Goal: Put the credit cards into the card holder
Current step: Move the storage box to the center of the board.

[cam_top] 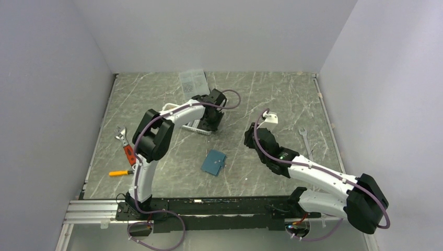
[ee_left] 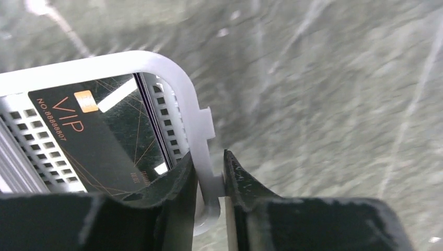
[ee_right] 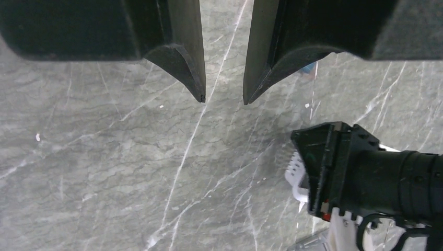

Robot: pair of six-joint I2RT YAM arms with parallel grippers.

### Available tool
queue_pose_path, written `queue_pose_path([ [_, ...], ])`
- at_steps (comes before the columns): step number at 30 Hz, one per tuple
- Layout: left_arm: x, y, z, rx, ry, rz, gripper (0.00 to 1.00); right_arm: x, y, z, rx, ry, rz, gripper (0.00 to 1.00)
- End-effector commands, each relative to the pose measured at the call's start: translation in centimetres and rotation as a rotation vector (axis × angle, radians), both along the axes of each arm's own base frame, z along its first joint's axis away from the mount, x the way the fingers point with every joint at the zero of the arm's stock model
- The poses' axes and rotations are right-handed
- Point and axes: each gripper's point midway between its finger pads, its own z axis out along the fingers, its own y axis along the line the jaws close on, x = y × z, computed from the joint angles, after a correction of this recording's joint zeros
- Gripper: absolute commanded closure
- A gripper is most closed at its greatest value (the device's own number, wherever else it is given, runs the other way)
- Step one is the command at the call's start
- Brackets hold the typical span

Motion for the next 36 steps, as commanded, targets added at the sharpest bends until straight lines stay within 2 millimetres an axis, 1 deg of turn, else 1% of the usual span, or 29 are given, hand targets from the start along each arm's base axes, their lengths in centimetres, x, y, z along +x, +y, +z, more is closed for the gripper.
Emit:
queue_pose_path([
  [1, -1.8, -6.2, 1.4, -0.199, 0.121, -0.015, 0.68, -0.3, -1.6, 0.6, 0.016, -0.017, -0.065, 0.64],
  [5, -2.7, -9.3, 1.8, -0.277, 0.173, -0.036, 0.59, -0.9, -2.9, 0.3, -0.01, -0.006, -0.092, 0.64],
  [7, -3.2, -10.6, 2.0, -0.315, 0.198, -0.042, 0.53, -1.1, -3.3, 0.3, -0.014, -0.006, -0.1, 0.64],
  [9, -3.5, -11.5, 2.6, -0.353, 0.223, -0.057, 0.47, -1.2, -3.6, 0.4, -0.017, -0.003, -0.107, 0.64],
  [11, -3.7, -11.9, 3.8, -0.385, 0.229, -0.074, 0.42, -1.3, -3.7, 0.5, -0.014, -0.004, -0.11, 0.63],
  [13, -3.4, -12.2, 5.9, -0.432, 0.215, -0.093, 0.35, -1.3, -3.8, 0.5, -0.013, -0.003, -0.111, 0.63],
  [15, -3.0, -12.2, 8.9, -0.496, 0.199, -0.11, 0.29, -1.2, -3.7, 0.5, -0.009, -0.001, -0.106, 0.62],
  [16, -2.8, -12.1, 10.4, -0.525, 0.188, -0.118, 0.24, -1.1, -3.6, 0.5, -0.007, -0.001, -0.104, 0.63],
  [20, -1.1, -10.8, 16.4, -0.655, 0.132, -0.138, 0.15, -0.6, -2.6, 0.6, 0.003, 0.01, -0.084, 0.62],
  [21, -0.9, -10.2, 17.8, -0.693, 0.13, -0.144, 0.12, -0.4, -2.5, 0.5, 0.003, 0.013, -0.081, 0.62],
  [23, -0.2, -8.6, 20.2, -0.768, 0.126, -0.16, 0.12, -0.1, -1.9, 0.4, 0.003, 0.019, -0.069, 0.62],
  [24, 0.2, -7.8, 21.1, -0.79, 0.111, -0.162, 0.13, 0.1, -1.6, 0.6, 0.011, 0.015, -0.064, 0.62],
  [26, 1.0, -5.7, 22.1, -0.809, 0.068, -0.177, 0.13, 0.7, -0.9, 0.5, 0.013, 0.023, -0.047, 0.62],
  [28, 2.2, -3.2, 22.0, -0.771, 0.017, -0.162, 0.14, 1.5, 0.1, 0.3, 0.009, 0.036, -0.025, 0.62],
  [29, 2.9, -1.6, 21.8, -0.743, -0.008, -0.143, 0.13, 1.8, 0.6, 0.0, 0.002, 0.05, -0.014, 0.61],
  [31, 4.1, 1.7, 21.4, -0.674, -0.074, -0.095, 0.14, 3.1, 2.2, 0.2, 0.023, 0.053, 0.023, 0.57],
  [33, 5.2, 5.3, 20.5, -0.594, -0.134, -0.036, 0.15, 4.2, 3.6, 0.0, 0.027, 0.074, 0.051, 0.53],
  [36, 5.5, 9.7, 18.5, -0.467, -0.195, 0.023, 0.15, 6.0, 5.7, -0.4, 0.035, 0.098, 0.089, 0.47],
])
